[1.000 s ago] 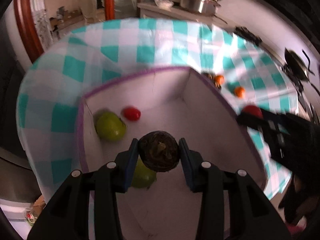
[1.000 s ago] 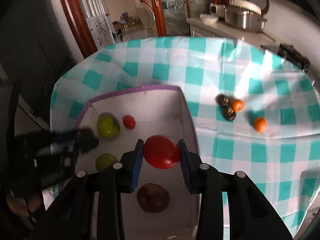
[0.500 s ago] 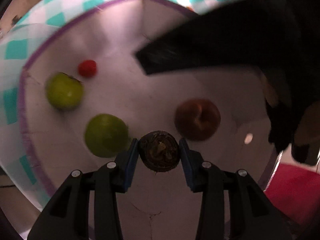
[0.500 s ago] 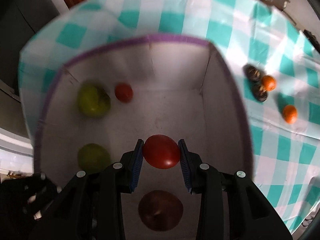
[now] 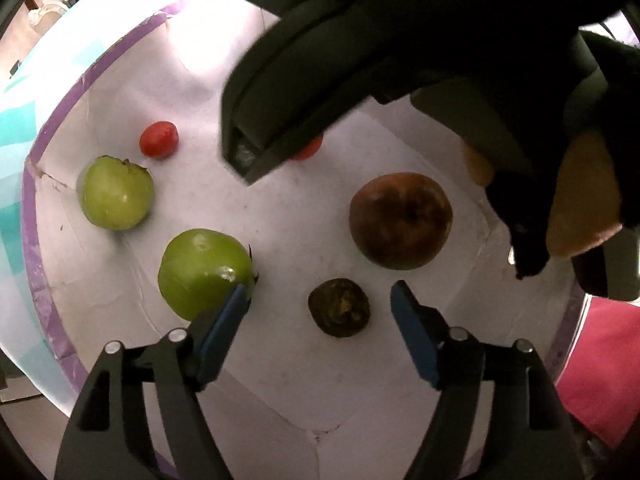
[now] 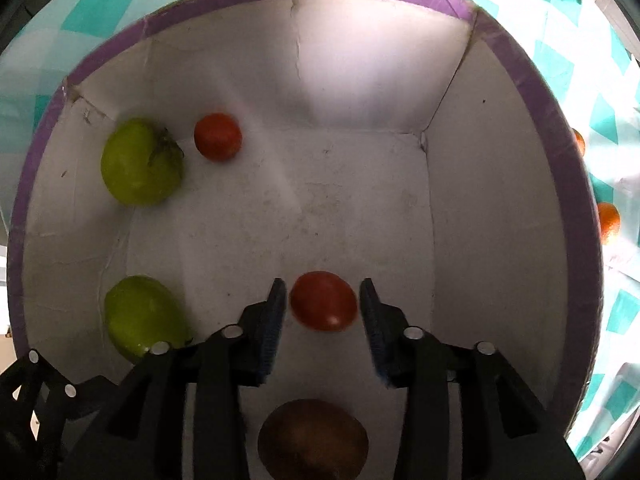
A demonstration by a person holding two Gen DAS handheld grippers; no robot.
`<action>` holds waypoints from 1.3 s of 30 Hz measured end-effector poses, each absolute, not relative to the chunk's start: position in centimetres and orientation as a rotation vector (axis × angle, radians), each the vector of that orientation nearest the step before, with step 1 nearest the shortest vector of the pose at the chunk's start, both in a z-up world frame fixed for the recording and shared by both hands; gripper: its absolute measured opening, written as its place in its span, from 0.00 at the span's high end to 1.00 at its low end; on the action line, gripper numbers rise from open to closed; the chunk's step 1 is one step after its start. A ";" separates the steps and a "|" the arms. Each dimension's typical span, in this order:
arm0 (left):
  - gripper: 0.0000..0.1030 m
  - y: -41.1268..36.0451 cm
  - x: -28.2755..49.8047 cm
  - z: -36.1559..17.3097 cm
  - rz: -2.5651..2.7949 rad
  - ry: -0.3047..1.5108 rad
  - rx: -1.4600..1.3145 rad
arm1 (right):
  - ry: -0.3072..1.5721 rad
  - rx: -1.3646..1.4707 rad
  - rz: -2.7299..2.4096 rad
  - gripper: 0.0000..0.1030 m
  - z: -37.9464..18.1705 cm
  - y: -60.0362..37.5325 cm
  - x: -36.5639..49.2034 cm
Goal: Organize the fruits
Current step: 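Move the right tool to the orange on the cloth and grasp it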
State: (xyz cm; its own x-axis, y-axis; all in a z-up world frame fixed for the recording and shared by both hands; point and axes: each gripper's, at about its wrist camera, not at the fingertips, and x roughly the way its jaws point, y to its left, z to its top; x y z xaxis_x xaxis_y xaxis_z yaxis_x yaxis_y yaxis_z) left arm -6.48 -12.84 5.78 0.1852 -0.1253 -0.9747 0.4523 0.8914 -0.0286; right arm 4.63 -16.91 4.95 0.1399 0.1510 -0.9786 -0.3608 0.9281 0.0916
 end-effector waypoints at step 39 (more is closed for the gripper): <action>0.04 -18.3 1.1 16.2 0.078 1.009 -0.130 | 1.120 0.088 0.183 0.14 4.3 -46.3 13.0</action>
State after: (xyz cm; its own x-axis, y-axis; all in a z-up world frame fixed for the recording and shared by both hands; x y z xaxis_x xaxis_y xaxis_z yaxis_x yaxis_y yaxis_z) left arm 1.12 -18.29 16.25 0.5304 0.0045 -0.8477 -0.1251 0.9895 -0.0730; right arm 12.99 -46.27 4.30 0.4228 0.1907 -0.8859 -0.1018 0.9814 0.1626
